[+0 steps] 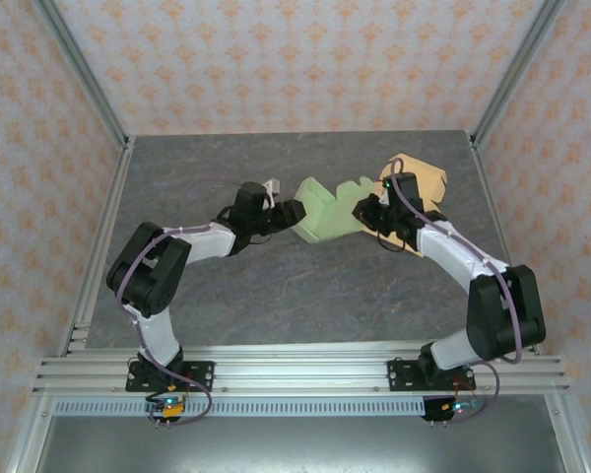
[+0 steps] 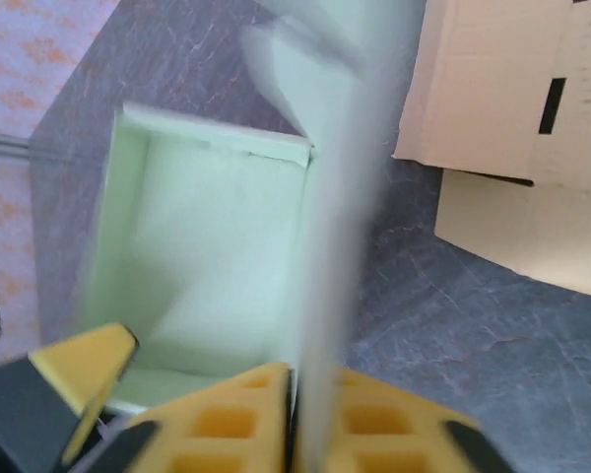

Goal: Fold the paper box

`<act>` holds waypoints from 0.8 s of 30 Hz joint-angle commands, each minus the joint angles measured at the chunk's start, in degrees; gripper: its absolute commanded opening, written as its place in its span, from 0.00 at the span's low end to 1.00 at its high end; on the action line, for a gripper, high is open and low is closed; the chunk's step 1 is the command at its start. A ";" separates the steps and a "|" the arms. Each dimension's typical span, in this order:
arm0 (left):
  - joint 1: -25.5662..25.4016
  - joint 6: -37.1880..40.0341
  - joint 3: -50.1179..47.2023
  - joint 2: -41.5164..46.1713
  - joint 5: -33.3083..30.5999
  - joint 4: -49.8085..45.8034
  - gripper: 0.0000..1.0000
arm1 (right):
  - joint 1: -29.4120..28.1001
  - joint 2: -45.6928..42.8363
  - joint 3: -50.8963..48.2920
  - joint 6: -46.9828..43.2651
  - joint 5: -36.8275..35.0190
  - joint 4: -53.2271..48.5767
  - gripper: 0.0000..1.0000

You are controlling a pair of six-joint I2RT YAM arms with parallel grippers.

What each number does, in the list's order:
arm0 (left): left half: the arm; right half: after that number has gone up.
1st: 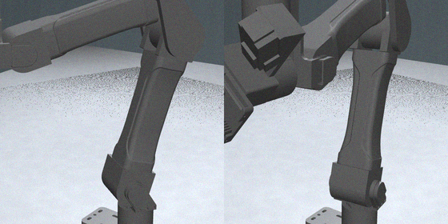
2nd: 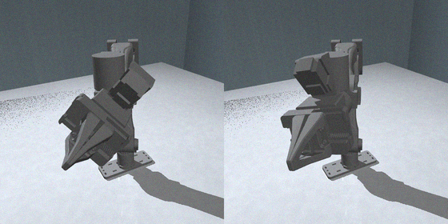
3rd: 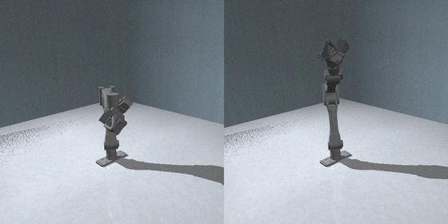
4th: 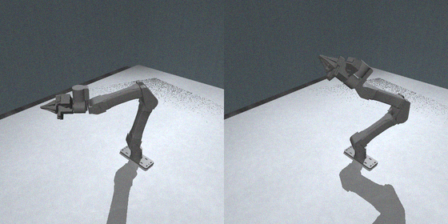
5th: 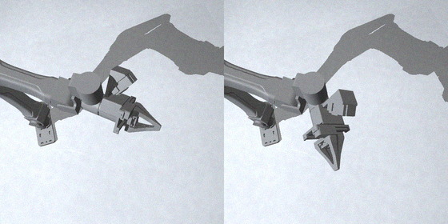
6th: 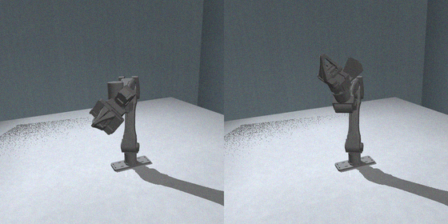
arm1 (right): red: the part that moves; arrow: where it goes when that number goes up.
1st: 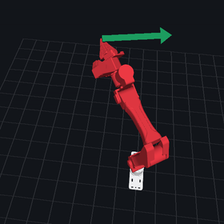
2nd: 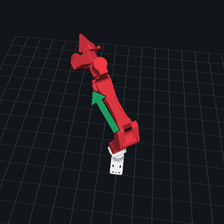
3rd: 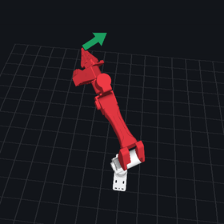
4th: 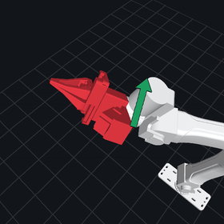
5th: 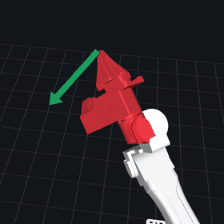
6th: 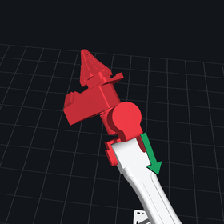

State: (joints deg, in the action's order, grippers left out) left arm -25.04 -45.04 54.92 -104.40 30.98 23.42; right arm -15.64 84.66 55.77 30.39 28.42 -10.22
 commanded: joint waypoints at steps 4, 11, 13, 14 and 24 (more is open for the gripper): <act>0.48 0.98 -4.04 7.27 -2.74 -0.43 1.00 | -1.14 2.80 9.86 -16.32 -3.83 -12.66 0.02; 3.84 6.02 -9.08 19.44 -5.75 -8.14 1.00 | -4.78 7.40 21.18 -34.38 -10.97 -25.54 0.02; 5.29 7.66 -9.73 22.45 -7.09 -11.18 1.00 | -6.30 7.62 21.92 -38.89 -12.59 -25.70 0.03; 6.01 8.78 -9.83 23.85 -7.56 -12.77 1.00 | -7.17 7.40 21.84 -42.27 -12.77 -25.24 0.04; 11.39 13.98 -12.77 26.39 -9.38 -15.99 0.99 | -15.40 12.90 24.62 -76.56 -19.20 -24.78 0.11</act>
State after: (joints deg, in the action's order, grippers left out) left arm -14.44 -34.35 43.35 -77.76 22.52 9.15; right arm -30.24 94.94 79.02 -32.16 13.50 -32.93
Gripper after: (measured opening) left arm 0.990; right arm 0.102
